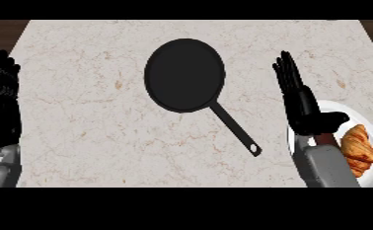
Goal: Pick the croissant from the plate and place it in the pan
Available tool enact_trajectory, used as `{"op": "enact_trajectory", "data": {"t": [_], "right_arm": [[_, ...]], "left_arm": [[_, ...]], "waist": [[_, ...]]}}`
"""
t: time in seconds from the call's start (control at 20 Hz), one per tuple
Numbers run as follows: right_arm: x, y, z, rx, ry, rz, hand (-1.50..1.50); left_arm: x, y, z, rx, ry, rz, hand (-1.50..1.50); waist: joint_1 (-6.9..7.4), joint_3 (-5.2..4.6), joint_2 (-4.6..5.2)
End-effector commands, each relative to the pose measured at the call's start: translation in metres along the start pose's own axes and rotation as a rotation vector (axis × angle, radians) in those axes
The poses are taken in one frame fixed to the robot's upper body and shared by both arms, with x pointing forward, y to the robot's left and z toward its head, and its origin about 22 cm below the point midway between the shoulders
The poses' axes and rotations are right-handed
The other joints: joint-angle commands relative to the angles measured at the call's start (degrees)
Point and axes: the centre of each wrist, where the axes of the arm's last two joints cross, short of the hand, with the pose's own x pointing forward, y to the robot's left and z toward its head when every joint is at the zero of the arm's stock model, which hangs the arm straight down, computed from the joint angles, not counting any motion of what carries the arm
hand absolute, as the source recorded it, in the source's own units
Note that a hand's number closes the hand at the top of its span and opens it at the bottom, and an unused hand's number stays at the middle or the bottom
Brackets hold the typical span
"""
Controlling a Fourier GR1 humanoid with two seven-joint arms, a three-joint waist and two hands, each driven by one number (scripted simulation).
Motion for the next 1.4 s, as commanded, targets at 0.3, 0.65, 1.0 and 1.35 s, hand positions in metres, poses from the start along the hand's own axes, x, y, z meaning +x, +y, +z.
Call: {"op": "enact_trajectory", "data": {"t": [0.3,0.65,1.0,1.35], "right_arm": [[-0.003,-0.175,0.059,-0.474,0.326,0.834,-1.50],[-0.008,-0.194,0.122,-1.136,0.485,0.832,-1.50],[0.013,-0.198,0.149,-0.918,0.805,1.071,-1.50],[0.082,-0.152,0.075,-0.701,0.983,1.079,-1.50]], "left_arm": [[-0.037,-0.016,0.044,-0.231,0.238,-0.047,0.00],[-0.044,-0.020,0.071,-0.343,0.359,-0.033,0.00],[-0.041,-0.027,0.075,-0.383,0.340,-0.023,0.00],[-0.030,-0.045,0.073,-0.425,0.324,-0.017,0.00]], "waist": [[-4.82,-2.58,0.61],[-4.18,-1.17,-3.12],[-1.39,-1.39,-2.58],[0.49,-0.96,-2.56]]}}
